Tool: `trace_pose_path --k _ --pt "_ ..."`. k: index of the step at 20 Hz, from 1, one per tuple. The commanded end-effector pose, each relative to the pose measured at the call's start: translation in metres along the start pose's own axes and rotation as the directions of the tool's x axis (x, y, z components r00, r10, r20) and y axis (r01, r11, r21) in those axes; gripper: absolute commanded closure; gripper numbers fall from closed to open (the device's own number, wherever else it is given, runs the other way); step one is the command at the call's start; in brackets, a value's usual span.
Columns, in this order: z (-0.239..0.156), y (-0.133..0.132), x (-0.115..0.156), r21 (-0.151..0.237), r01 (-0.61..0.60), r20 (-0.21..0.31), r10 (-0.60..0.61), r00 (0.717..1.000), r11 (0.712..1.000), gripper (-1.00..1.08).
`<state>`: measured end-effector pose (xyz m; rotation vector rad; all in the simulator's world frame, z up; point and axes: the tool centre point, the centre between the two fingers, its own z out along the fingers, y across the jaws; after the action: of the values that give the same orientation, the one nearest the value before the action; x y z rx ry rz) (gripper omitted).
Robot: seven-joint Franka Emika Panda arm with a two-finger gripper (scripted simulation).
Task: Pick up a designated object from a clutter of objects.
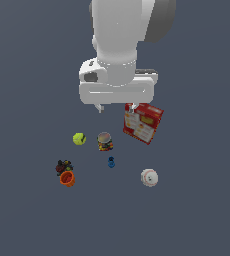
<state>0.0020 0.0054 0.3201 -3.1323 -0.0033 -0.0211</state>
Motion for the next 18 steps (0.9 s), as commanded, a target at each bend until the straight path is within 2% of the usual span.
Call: trace_pose_path --k 1,10,18 --pt "0.000 0.000 0.000 0.000 0.000 0.000 0.000 1.000 1.000 -0.92" --pt "0.014 0.015 -0.001 -0.028 -0.030 0.014 0.030 0.999 0.999 -0.92" --pt "0.018 0.018 0.004 -0.026 -0.021 0.014 0.022 1.000 0.999 -0.92"
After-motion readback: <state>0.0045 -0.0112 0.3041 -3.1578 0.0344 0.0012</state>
